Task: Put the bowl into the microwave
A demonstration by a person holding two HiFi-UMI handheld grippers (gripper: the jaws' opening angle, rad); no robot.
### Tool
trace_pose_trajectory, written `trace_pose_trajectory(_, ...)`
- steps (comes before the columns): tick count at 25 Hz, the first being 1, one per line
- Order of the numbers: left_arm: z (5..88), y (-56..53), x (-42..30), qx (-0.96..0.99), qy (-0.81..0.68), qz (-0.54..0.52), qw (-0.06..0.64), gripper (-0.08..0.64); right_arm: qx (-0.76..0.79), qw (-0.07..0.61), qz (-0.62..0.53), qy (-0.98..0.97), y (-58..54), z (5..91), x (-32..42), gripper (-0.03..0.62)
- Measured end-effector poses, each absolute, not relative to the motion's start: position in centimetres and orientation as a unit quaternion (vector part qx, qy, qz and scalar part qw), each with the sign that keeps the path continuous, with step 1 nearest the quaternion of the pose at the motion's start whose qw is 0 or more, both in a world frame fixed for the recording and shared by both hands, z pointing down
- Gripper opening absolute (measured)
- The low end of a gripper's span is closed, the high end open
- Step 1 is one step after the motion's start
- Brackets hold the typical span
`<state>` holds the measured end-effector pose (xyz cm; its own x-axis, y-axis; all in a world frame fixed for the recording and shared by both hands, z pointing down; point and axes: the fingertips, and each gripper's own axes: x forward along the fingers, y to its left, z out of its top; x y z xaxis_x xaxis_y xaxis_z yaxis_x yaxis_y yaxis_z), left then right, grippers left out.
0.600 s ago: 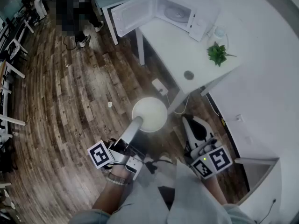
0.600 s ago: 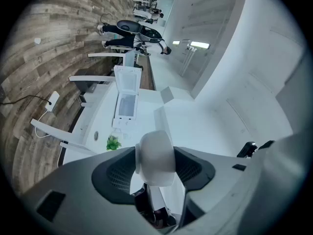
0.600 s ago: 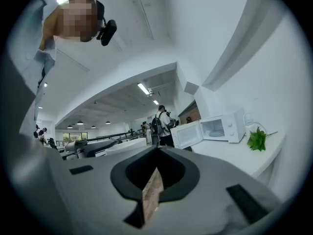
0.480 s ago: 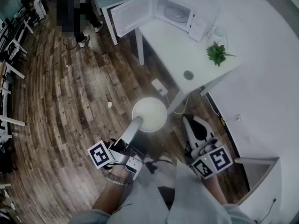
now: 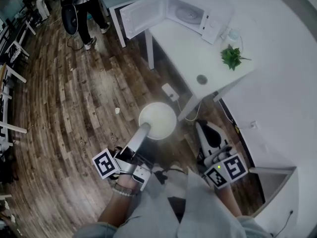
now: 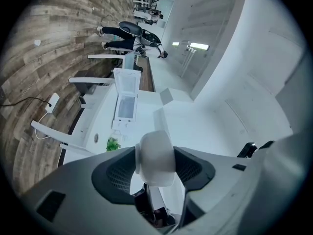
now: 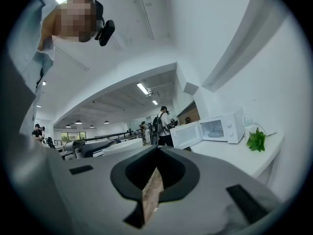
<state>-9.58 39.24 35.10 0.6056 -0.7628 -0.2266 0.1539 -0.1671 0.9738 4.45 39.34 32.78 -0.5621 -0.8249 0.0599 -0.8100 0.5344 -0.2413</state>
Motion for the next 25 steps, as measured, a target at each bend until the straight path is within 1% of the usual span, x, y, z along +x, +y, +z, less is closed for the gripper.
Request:
trace_pose_trajectory(14,35.4,40.2,-13.1,0.666,-0.23,-0.381,0.598,0.235,-0.482,0.047,-0.137,0.864,40.4,33.7,1.8,0.002)
trace_pose_trajectory(25,35.6,41.0,-15.1,0.668,-0.229,-0.388,0.592,0.235,-0.481,0.044,-0.134,0.866,41.5,34.3,0.0,0.002)
